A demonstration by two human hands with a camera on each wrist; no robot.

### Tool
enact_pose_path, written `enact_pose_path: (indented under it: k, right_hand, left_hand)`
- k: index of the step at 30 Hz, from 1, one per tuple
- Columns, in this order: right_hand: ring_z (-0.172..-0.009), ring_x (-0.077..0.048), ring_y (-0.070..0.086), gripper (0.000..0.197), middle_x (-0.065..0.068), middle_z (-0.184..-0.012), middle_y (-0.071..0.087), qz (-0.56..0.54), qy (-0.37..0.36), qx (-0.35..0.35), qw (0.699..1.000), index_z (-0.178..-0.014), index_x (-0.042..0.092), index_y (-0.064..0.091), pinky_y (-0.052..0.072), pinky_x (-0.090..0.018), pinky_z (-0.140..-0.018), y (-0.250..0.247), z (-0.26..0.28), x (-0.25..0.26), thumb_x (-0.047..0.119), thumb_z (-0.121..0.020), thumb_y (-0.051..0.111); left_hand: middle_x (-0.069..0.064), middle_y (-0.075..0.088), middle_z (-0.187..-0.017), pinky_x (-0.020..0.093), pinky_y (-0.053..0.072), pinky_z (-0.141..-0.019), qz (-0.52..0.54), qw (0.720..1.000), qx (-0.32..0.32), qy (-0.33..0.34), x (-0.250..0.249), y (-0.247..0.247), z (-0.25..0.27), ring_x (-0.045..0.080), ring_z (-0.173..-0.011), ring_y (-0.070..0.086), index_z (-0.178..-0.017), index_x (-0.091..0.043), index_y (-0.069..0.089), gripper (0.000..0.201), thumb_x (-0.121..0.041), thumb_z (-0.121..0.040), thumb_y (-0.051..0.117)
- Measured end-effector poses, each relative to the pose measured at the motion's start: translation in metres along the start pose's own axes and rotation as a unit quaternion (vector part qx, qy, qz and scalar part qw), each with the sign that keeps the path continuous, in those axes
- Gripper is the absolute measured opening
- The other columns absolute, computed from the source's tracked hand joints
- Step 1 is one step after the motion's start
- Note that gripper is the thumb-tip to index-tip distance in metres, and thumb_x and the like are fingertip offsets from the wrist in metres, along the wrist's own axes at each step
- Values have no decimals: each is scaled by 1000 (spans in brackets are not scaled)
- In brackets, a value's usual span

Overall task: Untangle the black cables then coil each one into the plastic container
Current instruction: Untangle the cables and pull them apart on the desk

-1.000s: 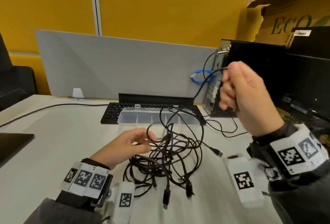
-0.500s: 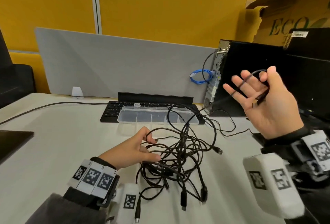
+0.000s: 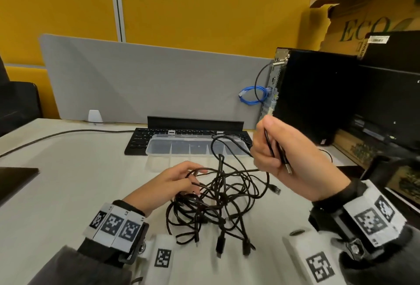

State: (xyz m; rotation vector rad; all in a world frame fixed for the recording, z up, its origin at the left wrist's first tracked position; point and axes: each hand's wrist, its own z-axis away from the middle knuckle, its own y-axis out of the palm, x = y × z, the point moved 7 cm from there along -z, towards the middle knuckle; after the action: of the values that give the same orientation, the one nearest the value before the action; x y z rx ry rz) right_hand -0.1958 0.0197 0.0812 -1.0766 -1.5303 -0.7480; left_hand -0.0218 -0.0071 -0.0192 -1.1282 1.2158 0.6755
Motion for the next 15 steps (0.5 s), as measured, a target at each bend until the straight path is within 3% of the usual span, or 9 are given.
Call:
enact_pose_path:
  k: [2,4,7,8,10,12,14,15]
  right_hand:
    - [-47,-14,19,35,-11,-61,22,-31,28,16,999,-69,7,35,22,-24,-45,7,2,-2,33,-94,39]
    - [-45,-14,19,29,-14,-62,24,43,48,15,998,-72,3,40,18,-24,-43,7,2,-4,20,-95,40]
    - [-41,-5,38,18,2,-64,52,249,64,39,966,-88,19,58,27,-15,-41,4,5,-11,15,-95,41]
    - [-47,-1,48,17,6,-70,59,332,62,55,940,-94,27,59,33,-11,-47,5,7,-13,22,-95,43]
    - [-63,11,54,18,15,-84,62,468,69,81,877,-103,40,57,40,-12,-62,5,10,-21,48,-88,50]
    - [-70,9,54,41,17,-91,61,586,88,103,799,-107,45,55,42,-15,-67,2,14,-33,70,-75,50]
    - [-78,2,55,42,15,-88,61,655,101,113,740,-106,45,55,47,-22,-72,-3,15,-44,72,-74,51]
    - [-76,1,54,35,15,-81,60,663,103,110,733,-103,44,56,47,-22,-71,-6,15,-47,67,-77,53]
  left_hand:
    - [-7,66,-74,13,39,-81,-13,1000,17,2,-3,4,3,-2,-85,61,-114,-32,57,36,-39,-79,63]
    - [-6,66,-73,12,43,-81,-18,1000,19,3,-4,6,4,2,-83,64,-114,-31,58,39,-46,-77,61]
    - [-4,65,-88,22,48,-83,-14,999,-50,-13,0,-3,2,9,-75,63,-112,-33,58,33,-53,-87,49]
    - [-3,62,-97,23,49,-80,-4,996,-85,-23,4,-8,1,9,-71,62,-113,-32,56,29,-48,-91,45]
    - [-1,56,-106,25,51,-79,-9,989,-145,-31,9,-20,0,11,-76,64,-115,-30,53,22,-34,-95,45]
    - [-2,55,-107,28,46,-80,-60,982,-174,-45,15,-30,-1,15,-93,61,-114,-30,52,20,-27,-96,46]
    - [-3,56,-107,27,41,-80,-99,979,-154,-86,26,-32,-3,15,-98,57,-113,-30,51,19,-24,-95,46]
    - [-2,57,-107,27,41,-78,-108,979,-131,-112,31,-30,-3,13,-96,58,-113,-29,51,19,-23,-95,46]
